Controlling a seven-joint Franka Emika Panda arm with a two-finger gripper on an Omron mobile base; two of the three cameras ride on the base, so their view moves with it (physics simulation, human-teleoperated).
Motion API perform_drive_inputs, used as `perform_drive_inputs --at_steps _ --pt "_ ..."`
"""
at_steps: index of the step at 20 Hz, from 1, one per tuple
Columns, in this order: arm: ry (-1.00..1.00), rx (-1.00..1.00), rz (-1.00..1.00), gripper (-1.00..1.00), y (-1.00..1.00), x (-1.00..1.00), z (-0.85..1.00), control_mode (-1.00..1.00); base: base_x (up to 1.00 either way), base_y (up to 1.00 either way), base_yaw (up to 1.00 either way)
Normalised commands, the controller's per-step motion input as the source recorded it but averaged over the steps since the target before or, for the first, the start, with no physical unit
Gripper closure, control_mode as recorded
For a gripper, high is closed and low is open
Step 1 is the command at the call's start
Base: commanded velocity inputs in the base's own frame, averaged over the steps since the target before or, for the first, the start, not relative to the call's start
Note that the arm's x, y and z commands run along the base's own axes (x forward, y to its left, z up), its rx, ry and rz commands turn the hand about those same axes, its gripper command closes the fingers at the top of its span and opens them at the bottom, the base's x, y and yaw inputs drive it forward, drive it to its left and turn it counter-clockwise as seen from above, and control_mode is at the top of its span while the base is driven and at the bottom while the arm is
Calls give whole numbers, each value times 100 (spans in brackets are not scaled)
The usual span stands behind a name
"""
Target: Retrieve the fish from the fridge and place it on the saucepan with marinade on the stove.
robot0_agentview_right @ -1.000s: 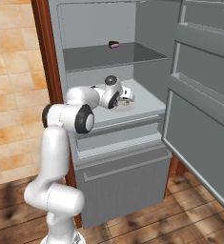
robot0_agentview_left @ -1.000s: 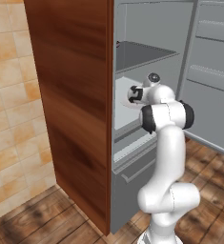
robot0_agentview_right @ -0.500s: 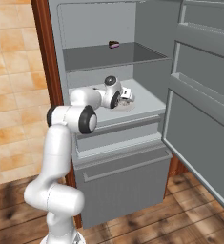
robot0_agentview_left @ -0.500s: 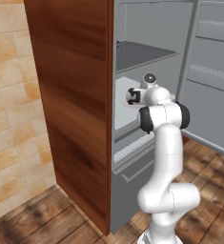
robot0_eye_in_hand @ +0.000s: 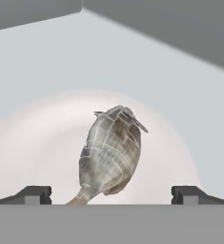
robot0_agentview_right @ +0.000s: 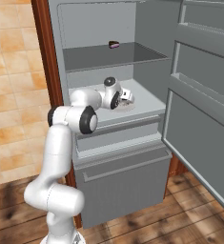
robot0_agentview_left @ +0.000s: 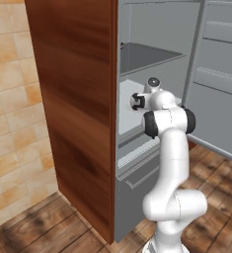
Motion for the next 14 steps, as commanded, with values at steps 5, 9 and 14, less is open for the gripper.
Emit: perform_drive_inputs --at_steps 5,9,14 --pt "0 0 0 -100 0 1 -18 -100 0 0 0" --pt "0 0 0 -100 0 6 -14 -100 0 0 0" --pt "0 0 0 -100 0 3 -12 -100 0 0 0"
